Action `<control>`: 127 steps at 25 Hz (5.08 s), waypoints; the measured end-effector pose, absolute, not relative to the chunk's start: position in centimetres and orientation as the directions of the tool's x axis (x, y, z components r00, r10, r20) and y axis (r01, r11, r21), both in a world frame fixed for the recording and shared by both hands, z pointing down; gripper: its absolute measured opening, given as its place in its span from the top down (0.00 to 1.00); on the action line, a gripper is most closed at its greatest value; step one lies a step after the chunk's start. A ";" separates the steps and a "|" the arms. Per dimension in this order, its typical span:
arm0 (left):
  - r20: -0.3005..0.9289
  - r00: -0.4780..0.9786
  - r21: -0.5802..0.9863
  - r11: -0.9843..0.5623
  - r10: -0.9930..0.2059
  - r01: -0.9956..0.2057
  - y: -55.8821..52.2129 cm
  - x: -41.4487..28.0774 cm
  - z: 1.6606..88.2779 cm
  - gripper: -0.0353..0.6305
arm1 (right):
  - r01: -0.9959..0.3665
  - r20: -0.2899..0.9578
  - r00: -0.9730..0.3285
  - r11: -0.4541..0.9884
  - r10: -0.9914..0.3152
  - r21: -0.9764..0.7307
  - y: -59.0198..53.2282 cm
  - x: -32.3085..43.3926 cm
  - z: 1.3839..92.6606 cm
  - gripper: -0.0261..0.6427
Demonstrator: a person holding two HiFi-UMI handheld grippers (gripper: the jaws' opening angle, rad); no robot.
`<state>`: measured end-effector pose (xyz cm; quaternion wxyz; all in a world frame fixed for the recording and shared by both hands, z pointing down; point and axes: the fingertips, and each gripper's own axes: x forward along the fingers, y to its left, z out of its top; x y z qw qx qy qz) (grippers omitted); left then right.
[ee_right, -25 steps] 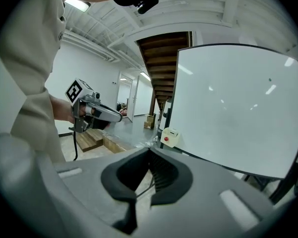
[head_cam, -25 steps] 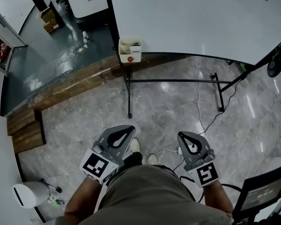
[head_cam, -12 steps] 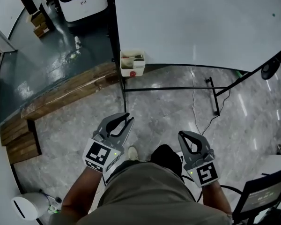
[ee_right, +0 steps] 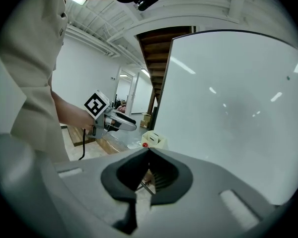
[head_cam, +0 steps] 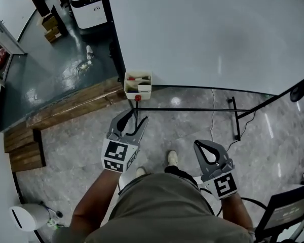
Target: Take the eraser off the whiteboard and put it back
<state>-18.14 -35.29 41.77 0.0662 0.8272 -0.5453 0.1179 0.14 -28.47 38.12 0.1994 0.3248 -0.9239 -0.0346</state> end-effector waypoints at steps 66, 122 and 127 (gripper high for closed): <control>0.031 -0.027 -0.017 0.026 -0.999 -1.000 -22.4 -30.9 28.7 0.56 | -0.226 0.387 -0.879 0.958 -0.278 0.176 -27.8 -10.8 39.5 0.96; 0.214 0.130 -0.040 -0.142 -0.968 -0.989 -46.3 -20.7 41.4 0.56 | -0.614 0.413 -0.675 0.776 -0.612 0.146 -35.8 8.5 41.7 0.96; 0.267 0.073 -0.058 -0.091 -0.961 -0.994 -48.4 -20.6 45.2 0.56 | -0.618 0.427 -0.661 0.770 -0.617 0.156 -37.5 11.5 42.0 0.96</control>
